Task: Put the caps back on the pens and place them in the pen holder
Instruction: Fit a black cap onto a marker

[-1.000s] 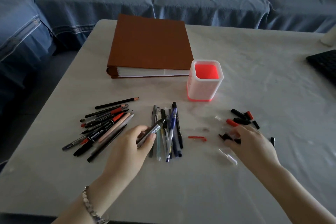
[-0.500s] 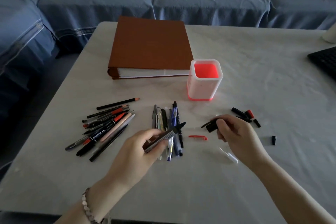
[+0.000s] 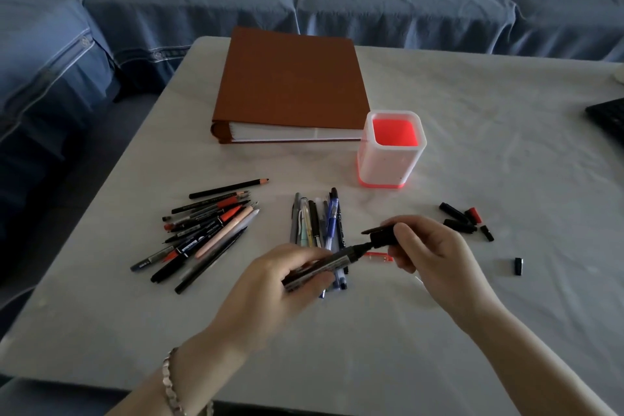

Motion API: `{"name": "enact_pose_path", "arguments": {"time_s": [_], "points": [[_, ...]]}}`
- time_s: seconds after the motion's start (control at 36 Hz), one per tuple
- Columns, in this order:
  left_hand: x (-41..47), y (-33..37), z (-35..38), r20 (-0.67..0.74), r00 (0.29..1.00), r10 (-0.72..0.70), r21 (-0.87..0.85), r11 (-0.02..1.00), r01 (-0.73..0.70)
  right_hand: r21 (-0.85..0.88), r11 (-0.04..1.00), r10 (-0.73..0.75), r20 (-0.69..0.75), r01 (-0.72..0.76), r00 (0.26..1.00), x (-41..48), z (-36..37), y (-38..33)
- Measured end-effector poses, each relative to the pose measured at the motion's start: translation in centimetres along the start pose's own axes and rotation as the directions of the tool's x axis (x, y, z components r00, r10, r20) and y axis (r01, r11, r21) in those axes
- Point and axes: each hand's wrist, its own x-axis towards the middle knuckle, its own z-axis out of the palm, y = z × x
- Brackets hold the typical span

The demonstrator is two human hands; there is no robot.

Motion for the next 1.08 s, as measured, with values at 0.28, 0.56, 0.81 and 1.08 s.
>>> {"name": "enact_pose_path", "arguments": {"time_s": [0.28,0.56,0.81,1.08], "points": [[0.1,0.7,-0.2,-0.008,0.995,0.099,0.048,0.994,-0.099,-0.338,0.932,-0.057,0.218,0.130,0.974,-1.2,0.7,0.3],[1.1,3.1,0.2,-0.022,0.983,-0.183,-0.380,0.911,0.161,-0.474,0.797,-0.376,0.099,0.376,0.921,-0.8,1.0,-0.4],[0.5,1.4,-0.8,0.213,0.924,-0.317,-0.399,0.835,0.379,-0.242,0.936,-0.244,0.077,0.256,0.967,-0.9,3.0,0.1],[-0.8,-7.2,-4.6,-0.400,0.904,-0.150,0.400,0.859,0.320,0.032,0.999,-0.007,0.051,0.005,0.999,2.2,4.6,0.6]]}}
